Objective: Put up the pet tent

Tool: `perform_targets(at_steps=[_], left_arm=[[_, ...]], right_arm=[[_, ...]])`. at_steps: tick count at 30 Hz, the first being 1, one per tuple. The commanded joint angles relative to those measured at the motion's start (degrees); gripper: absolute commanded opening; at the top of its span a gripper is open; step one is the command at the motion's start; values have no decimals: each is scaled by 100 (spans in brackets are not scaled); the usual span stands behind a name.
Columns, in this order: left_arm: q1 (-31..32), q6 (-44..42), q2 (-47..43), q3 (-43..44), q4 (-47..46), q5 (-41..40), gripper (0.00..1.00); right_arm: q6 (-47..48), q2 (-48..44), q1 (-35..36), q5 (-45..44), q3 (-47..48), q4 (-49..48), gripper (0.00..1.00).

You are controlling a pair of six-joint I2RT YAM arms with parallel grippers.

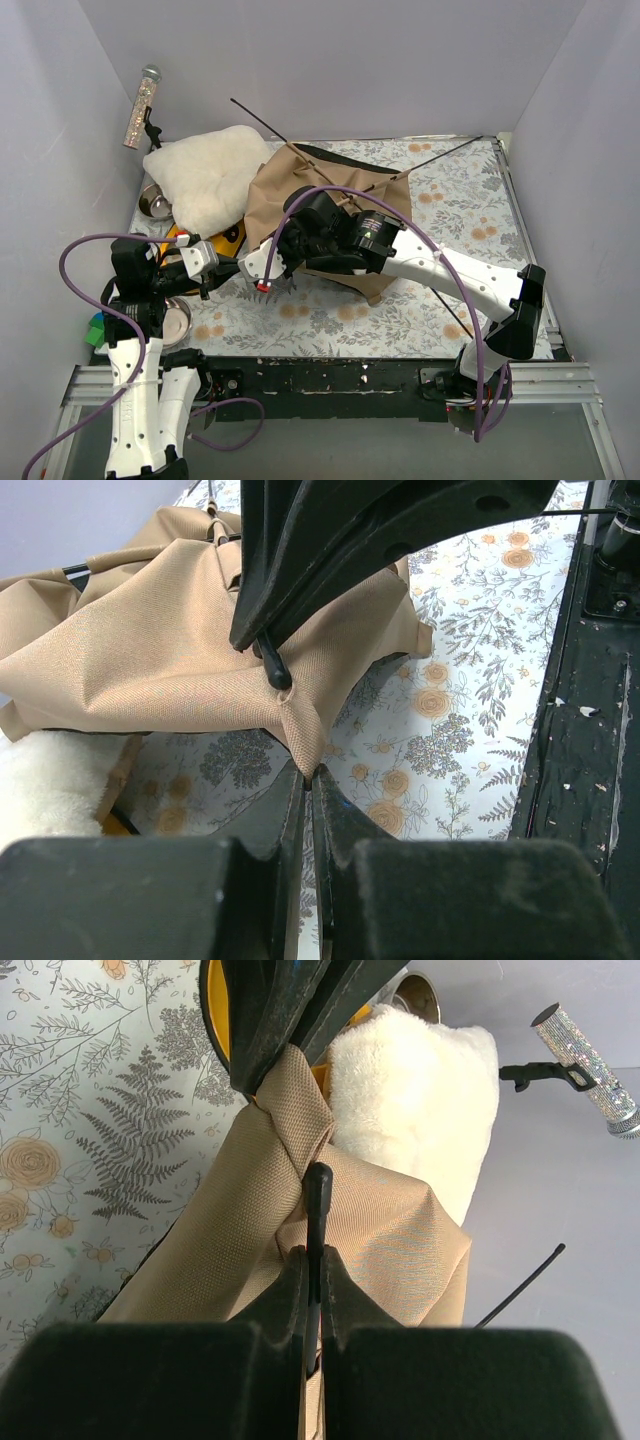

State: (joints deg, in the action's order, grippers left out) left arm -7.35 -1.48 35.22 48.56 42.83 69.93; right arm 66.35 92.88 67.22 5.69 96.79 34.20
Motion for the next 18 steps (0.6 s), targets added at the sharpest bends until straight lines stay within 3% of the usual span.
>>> perform_targets(at_steps=[1, 18], left_arm=[[-12, -46, 11, 66, -126, 188, 0], [-12, -20, 99, 110, -126, 82, 0]], right_arm=[[1, -7, 63, -77, 279, 35, 1], [449, -7, 274, -24, 147, -53, 1]])
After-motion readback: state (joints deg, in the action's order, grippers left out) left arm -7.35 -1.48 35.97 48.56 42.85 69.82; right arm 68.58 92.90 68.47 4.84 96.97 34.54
